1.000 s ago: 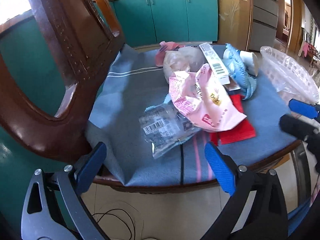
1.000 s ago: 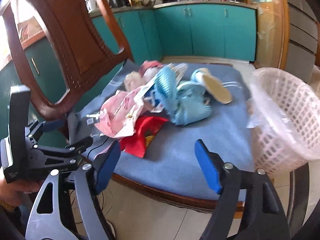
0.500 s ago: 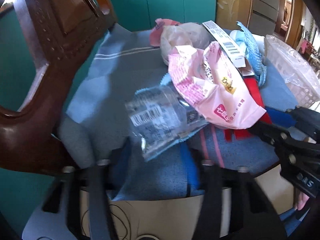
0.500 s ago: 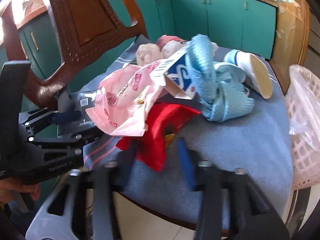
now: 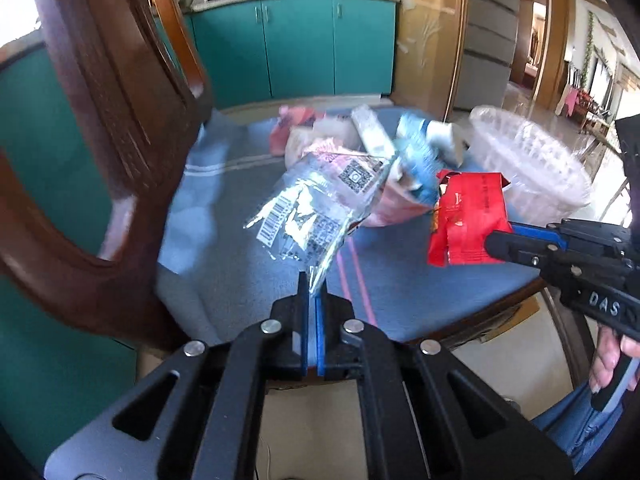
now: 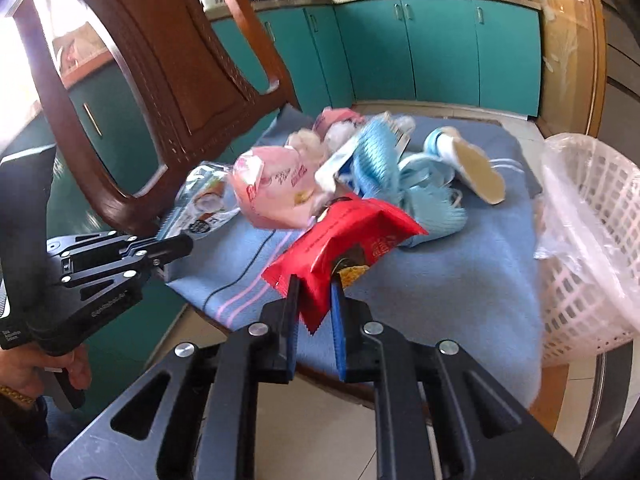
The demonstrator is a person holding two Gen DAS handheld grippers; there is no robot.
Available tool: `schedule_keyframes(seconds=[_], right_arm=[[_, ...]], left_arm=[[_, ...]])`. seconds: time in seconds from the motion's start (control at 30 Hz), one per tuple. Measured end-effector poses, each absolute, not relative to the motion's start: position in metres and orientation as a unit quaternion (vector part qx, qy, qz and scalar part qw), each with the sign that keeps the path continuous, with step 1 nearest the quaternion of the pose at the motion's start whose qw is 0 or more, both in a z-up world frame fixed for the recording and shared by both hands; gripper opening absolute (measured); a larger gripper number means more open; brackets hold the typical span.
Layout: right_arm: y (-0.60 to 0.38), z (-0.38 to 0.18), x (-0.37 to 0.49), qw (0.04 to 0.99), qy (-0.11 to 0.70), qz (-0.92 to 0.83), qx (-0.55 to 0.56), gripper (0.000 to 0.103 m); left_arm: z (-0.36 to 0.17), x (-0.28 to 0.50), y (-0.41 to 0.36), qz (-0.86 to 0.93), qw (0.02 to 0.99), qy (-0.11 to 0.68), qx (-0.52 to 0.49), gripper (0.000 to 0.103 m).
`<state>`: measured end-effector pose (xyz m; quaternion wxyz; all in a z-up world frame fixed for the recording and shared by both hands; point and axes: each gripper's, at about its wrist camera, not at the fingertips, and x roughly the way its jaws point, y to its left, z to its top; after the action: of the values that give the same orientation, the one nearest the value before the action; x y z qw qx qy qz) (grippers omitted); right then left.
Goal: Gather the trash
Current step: 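Grasp the red packet with the right gripper while the left gripper grasps the clear plastic packet, then lift the red packet with the right gripper while the left gripper lifts the clear packet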
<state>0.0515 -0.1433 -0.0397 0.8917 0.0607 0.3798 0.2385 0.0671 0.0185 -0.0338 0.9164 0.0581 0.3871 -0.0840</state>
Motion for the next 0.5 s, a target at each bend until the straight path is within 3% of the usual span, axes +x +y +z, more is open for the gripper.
schedule_keyframes(seconds=[0.2,0.5], right_arm=[[-0.166,-0.002,0.036,0.921,0.311,0.224,0.065,0.015],[-0.174,-0.006,0.041,0.932,0.301,0.198,0.052,0.015]], left_arm=[[0.005,0.045,0.034,-0.092,0.944,0.315,-0.029,0.004],[-0.012,0.052,0.013,-0.101,0.944,0.309,-0.055,0.004]])
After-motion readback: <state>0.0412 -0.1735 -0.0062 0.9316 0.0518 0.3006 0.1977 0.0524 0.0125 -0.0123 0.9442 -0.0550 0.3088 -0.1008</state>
